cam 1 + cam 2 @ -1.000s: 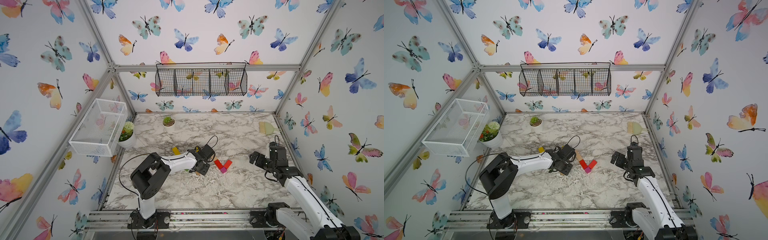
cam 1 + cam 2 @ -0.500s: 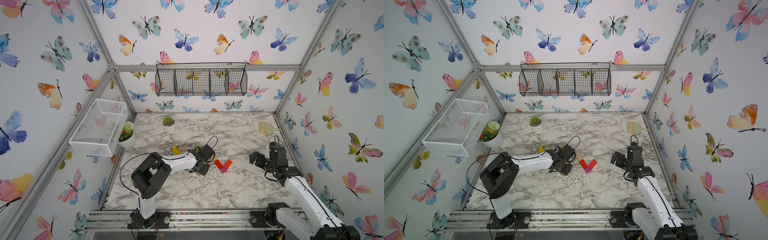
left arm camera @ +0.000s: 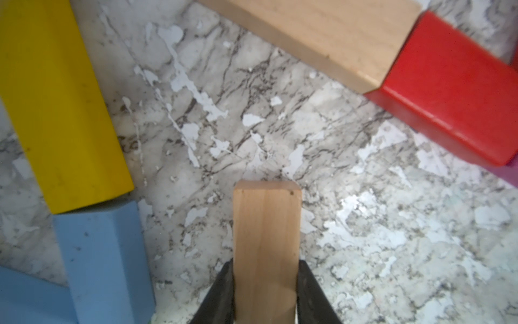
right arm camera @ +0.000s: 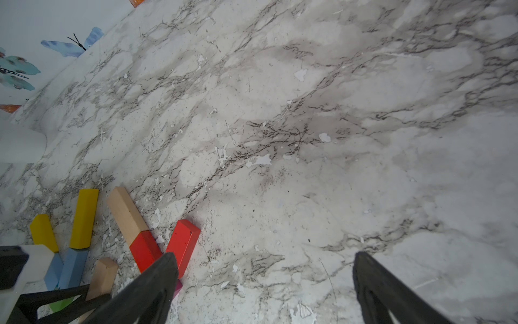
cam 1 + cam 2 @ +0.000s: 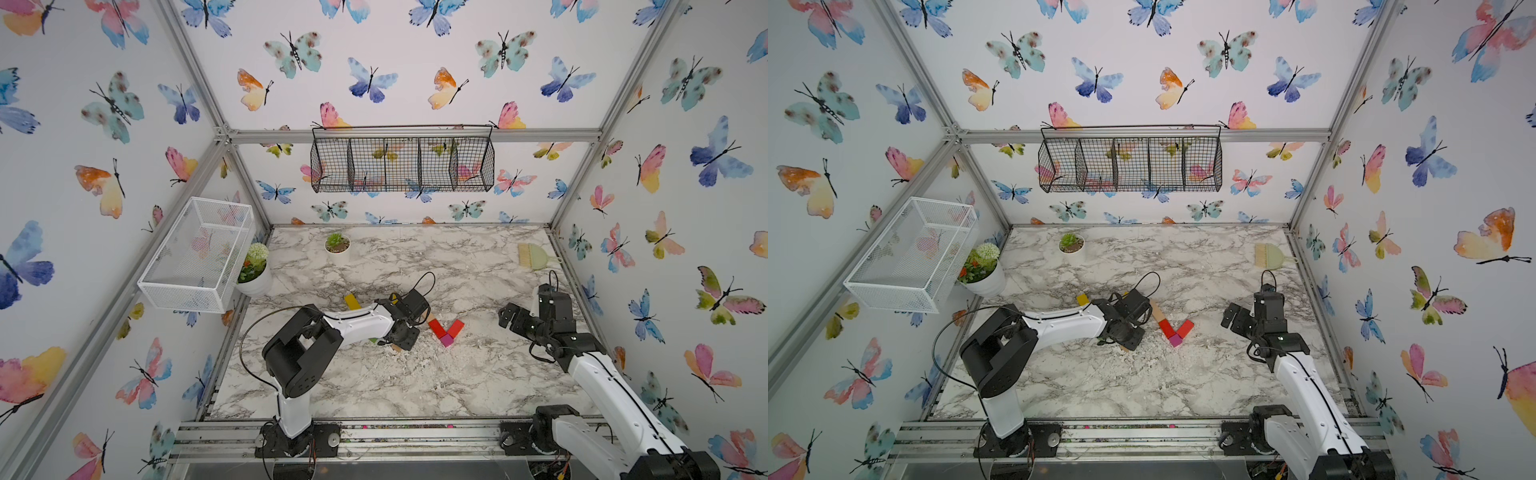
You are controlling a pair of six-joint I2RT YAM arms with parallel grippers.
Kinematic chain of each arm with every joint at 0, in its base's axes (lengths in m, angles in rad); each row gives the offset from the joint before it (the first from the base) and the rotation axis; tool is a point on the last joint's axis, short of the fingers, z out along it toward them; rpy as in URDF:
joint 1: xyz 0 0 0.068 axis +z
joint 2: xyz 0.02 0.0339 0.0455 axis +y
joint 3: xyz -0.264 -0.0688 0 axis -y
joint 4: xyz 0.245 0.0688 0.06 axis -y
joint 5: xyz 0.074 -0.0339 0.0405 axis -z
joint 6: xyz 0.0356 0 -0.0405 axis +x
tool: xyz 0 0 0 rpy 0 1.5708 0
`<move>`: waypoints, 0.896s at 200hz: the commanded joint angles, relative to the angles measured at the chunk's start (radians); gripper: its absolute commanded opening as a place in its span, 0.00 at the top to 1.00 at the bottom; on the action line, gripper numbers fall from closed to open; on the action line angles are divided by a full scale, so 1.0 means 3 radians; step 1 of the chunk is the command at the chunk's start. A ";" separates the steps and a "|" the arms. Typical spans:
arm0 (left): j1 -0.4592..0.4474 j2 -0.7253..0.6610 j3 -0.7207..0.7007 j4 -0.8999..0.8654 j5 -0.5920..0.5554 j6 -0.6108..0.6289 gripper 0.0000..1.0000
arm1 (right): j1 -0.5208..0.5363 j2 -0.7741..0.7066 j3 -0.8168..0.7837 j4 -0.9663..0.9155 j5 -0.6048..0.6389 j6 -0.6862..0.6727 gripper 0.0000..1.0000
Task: Assemble the letter v with building blocks
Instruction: Pick up the building block from the center of the board.
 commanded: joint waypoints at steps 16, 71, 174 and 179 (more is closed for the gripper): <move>-0.0019 -0.0155 0.0027 -0.0081 -0.0080 -0.0023 0.65 | -0.0014 -0.0011 -0.0031 0.0009 -0.0022 -0.0033 0.00; -0.0022 -0.0263 0.0090 -0.0133 -0.0116 -0.0003 0.66 | -0.0014 -0.0010 -0.0035 0.0009 -0.0026 -0.0036 0.00; -0.0018 -0.0261 0.0535 -0.0298 -0.0157 0.0105 0.66 | -0.0010 -0.0045 -0.0027 -0.0014 -0.0037 -0.0036 0.00; -0.0019 -0.0246 0.0565 -0.0309 -0.0154 0.0117 0.66 | -0.0010 -0.0044 -0.0028 -0.0015 -0.0037 -0.0035 0.00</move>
